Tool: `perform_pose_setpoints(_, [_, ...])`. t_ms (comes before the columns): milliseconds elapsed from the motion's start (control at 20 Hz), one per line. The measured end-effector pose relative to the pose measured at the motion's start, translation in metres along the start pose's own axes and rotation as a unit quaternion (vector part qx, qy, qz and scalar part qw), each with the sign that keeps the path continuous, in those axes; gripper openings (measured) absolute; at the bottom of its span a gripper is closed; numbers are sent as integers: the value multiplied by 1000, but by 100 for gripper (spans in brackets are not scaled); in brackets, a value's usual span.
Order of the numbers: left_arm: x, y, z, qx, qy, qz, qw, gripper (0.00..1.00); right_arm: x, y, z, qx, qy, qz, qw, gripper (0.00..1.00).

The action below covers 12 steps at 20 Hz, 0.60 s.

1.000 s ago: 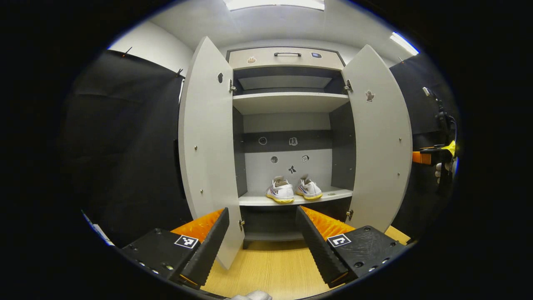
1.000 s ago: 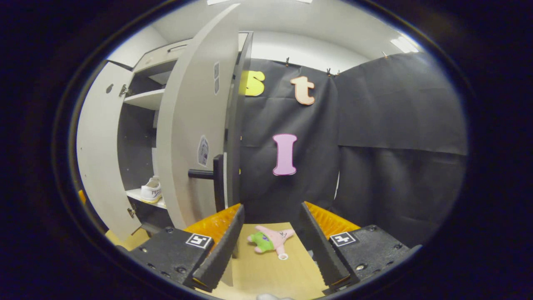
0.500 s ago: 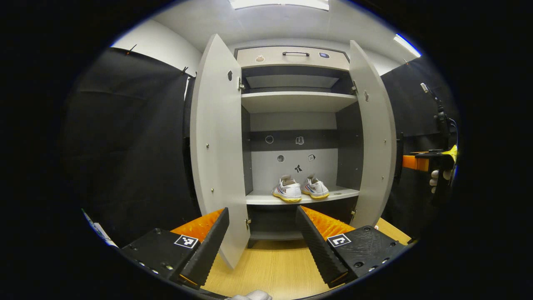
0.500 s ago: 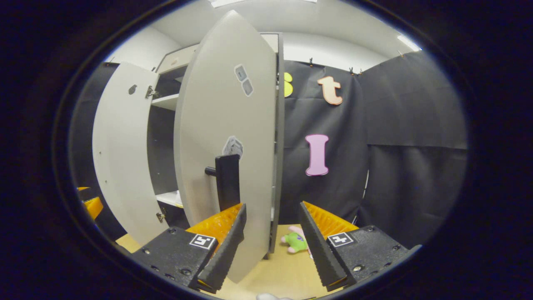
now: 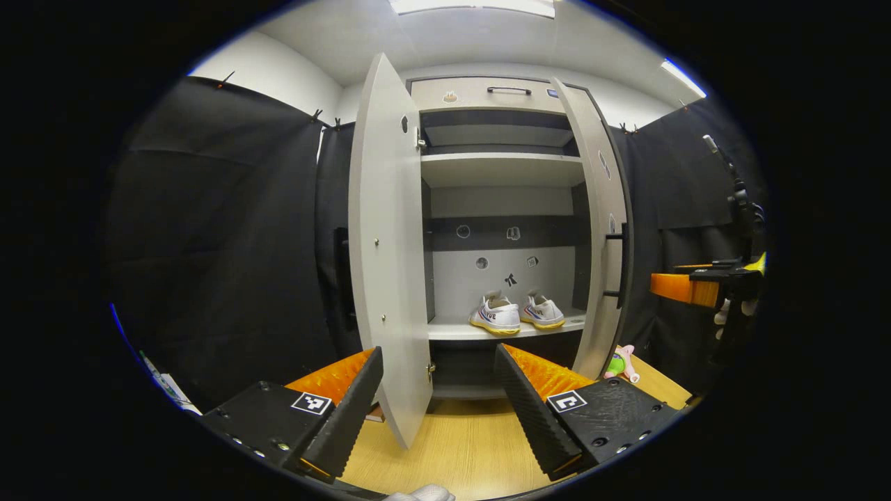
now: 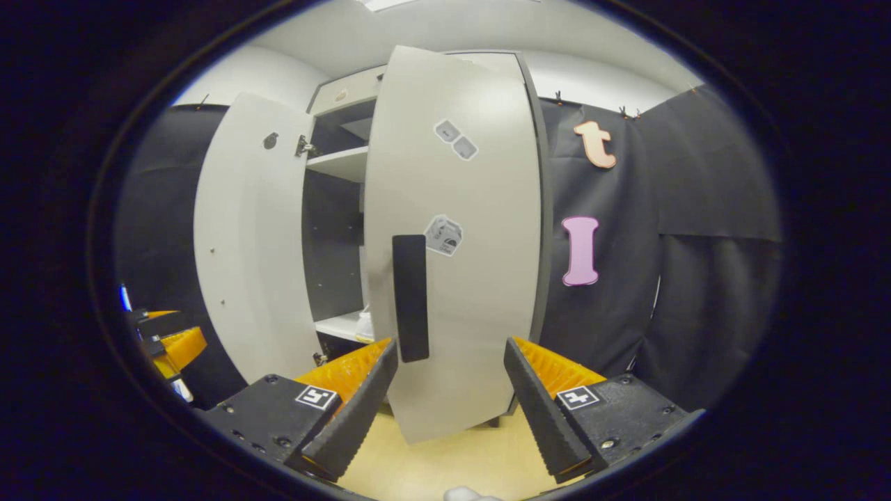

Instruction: Grab one shoe with the right hand and put it into the shoe cabinet, grab the other shoe with the left hand and put it into the shoe cabinet; then close the right door with the right hand and the left door with the left hand.

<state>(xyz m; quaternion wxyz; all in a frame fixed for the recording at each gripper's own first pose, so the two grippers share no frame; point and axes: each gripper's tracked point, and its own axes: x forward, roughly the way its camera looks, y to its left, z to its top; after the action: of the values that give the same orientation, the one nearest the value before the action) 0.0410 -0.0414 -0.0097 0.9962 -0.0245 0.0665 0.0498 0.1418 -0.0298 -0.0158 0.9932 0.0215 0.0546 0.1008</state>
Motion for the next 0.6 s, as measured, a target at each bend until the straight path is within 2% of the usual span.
perform_pose_setpoints(100, [2,15,0,-5,-4,6,1000,96,-8,10,-8,0,9,-1,1000,100])
perform_pose_setpoints(250, [10,47,1,-12,-6,20,1000,96,-24,32,-20,1,16,3,1000,100])
perform_pose_setpoints(600, [55,157,13,-3,-37,87,995,96,-65,73,-52,-11,48,-19,999,99])
